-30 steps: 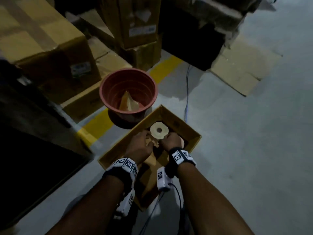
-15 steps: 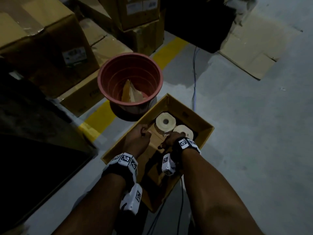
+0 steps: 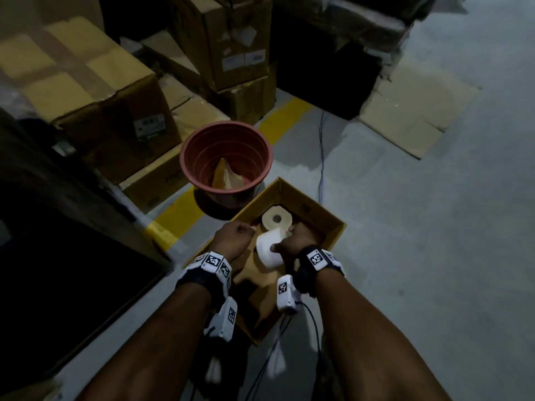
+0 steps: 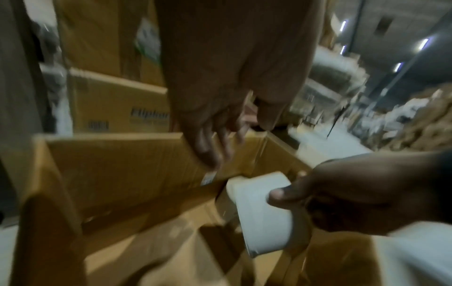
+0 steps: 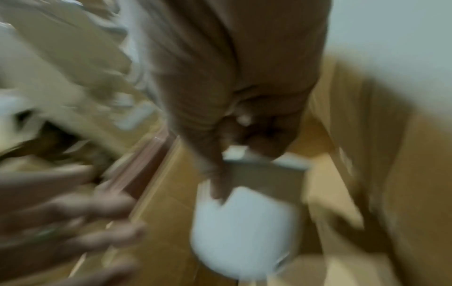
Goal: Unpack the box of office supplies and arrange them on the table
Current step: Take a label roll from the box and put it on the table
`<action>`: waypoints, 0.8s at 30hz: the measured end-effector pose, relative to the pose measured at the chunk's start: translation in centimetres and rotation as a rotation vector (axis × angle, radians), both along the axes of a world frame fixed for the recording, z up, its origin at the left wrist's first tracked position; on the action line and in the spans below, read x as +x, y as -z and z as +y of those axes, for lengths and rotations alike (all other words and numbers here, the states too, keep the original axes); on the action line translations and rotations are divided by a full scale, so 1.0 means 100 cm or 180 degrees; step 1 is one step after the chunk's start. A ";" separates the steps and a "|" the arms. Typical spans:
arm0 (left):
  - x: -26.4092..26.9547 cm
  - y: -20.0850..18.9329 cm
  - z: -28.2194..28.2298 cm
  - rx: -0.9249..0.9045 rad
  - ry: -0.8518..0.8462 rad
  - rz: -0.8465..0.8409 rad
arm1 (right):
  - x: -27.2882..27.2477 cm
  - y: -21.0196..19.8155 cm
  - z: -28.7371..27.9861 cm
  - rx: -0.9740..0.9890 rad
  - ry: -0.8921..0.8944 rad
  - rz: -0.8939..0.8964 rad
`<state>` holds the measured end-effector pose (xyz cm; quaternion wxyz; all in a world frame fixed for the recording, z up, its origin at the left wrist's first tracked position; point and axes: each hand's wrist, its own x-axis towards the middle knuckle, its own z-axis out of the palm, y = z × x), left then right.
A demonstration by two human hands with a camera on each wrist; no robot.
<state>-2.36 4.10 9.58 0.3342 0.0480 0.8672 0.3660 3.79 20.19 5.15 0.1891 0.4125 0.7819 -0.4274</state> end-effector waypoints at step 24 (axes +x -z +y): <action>0.132 -0.463 -0.263 0.2353 -0.1478 0.0745 | 0.057 -0.506 -0.192 -0.1332 -0.1019 0.3957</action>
